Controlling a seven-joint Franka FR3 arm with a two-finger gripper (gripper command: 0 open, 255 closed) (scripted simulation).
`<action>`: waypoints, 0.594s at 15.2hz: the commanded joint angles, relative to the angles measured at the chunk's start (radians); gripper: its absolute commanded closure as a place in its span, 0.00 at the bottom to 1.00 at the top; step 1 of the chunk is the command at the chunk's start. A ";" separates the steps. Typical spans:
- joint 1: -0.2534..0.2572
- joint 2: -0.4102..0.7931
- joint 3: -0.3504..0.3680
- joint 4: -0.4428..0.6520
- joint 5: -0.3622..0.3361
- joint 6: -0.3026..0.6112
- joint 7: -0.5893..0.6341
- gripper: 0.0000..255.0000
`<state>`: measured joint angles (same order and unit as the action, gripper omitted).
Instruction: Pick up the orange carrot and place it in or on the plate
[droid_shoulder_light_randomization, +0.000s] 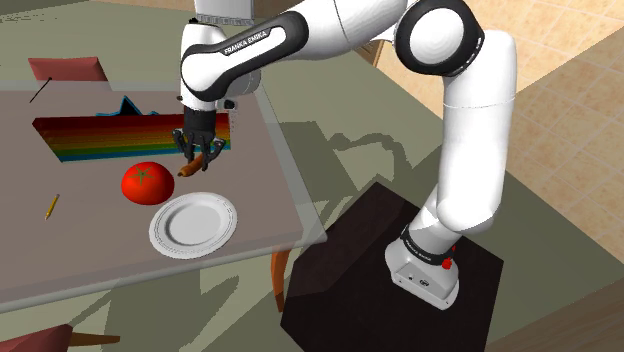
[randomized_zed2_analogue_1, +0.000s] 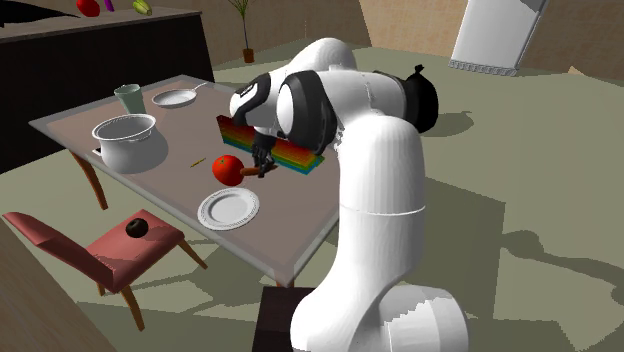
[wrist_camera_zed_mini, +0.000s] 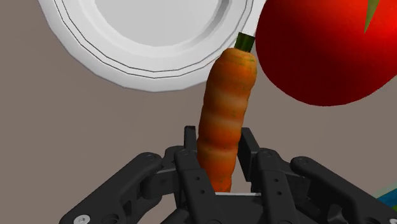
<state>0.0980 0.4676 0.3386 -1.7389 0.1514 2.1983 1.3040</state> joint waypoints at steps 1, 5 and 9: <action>-0.001 -0.015 0.002 0.005 0.002 -0.020 0.004 1.00; 0.016 -0.059 0.017 -0.051 0.013 0.001 0.032 1.00; 0.056 -0.124 0.047 -0.155 0.032 0.059 0.090 1.00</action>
<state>0.1409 0.3568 0.3778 -1.8604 0.1786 2.2313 1.3768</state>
